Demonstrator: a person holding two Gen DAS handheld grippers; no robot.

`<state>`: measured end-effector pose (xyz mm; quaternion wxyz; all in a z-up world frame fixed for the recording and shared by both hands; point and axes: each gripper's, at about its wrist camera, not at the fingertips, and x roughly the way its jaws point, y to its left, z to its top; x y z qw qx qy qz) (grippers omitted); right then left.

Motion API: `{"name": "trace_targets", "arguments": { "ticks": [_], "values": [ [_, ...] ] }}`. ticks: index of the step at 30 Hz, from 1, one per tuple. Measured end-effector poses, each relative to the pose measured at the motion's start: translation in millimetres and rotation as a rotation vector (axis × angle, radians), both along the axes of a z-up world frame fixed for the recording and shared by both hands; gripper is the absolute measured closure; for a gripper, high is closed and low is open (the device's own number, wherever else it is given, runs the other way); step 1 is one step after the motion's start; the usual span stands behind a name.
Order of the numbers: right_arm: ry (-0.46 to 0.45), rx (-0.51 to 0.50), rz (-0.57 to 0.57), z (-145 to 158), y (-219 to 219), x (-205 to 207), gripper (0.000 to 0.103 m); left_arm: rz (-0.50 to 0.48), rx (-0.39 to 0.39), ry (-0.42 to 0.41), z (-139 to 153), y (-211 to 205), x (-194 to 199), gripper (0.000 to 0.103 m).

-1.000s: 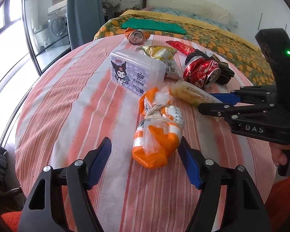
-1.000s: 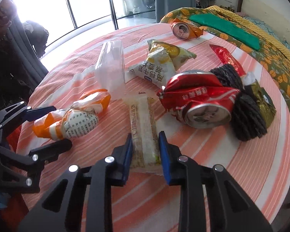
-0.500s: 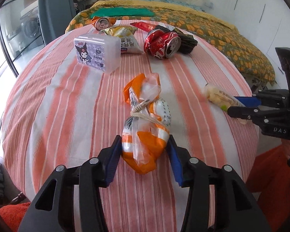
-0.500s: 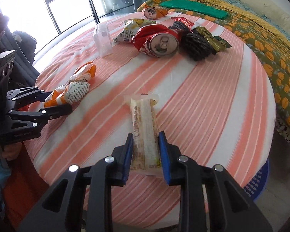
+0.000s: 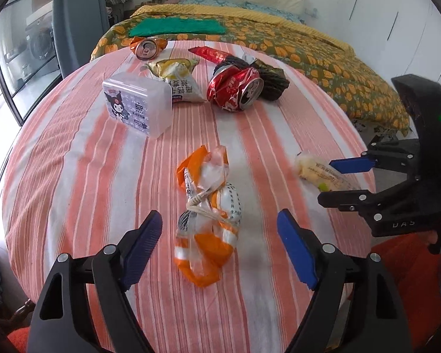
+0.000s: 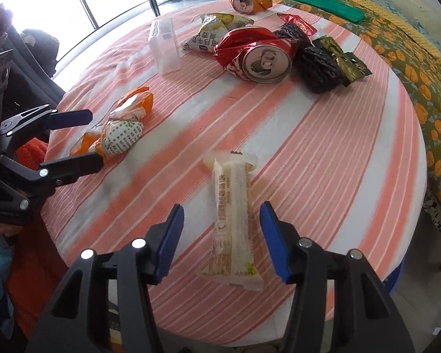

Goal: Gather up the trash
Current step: 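Carry the wrapper bundle and snack bar wrapper over the blue wastebasket with both tools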

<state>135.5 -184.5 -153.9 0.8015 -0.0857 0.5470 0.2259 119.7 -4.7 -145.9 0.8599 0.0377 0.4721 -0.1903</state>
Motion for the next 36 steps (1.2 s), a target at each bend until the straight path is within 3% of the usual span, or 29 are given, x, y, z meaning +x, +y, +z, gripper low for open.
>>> {"name": "trace_targets", "arguments": {
  "ticks": [3, 4, 5, 8, 12, 24, 29, 36],
  "values": [
    [0.019, 0.006, -0.025, -3, 3, 11, 0.060, 0.002, 0.046, 0.013, -9, -5, 11, 0.027],
    [0.023, -0.003, -0.029, -4, 4, 14, 0.068, 0.006, 0.053, 0.016, -10, -6, 13, 0.031],
    [0.024, -0.017, -0.031, -5, 4, 16, 0.080, 0.009, 0.051, 0.019, -11, -6, 15, 0.037],
    [0.019, -0.018, -0.038, -3, 2, 15, 0.083, 0.010, 0.042, 0.030, -13, -4, 16, 0.056],
    [-0.017, 0.024, -0.067, 7, -8, 6, 0.083, 0.017, 0.031, 0.002, -9, -4, 10, 0.058],
    [-0.095, 0.214, -0.184, 27, -60, -9, 0.083, 0.051, -0.123, 0.009, 9, -23, -6, 0.058],
    [-0.147, 0.237, -0.254, 40, -105, -16, 0.083, 0.003, -0.157, 0.018, 19, -66, -10, 0.058],
    [-0.203, 0.205, -0.431, 42, -201, -24, 0.083, -0.146, -0.185, 0.038, 30, -162, -12, 0.058]
  ]
}}
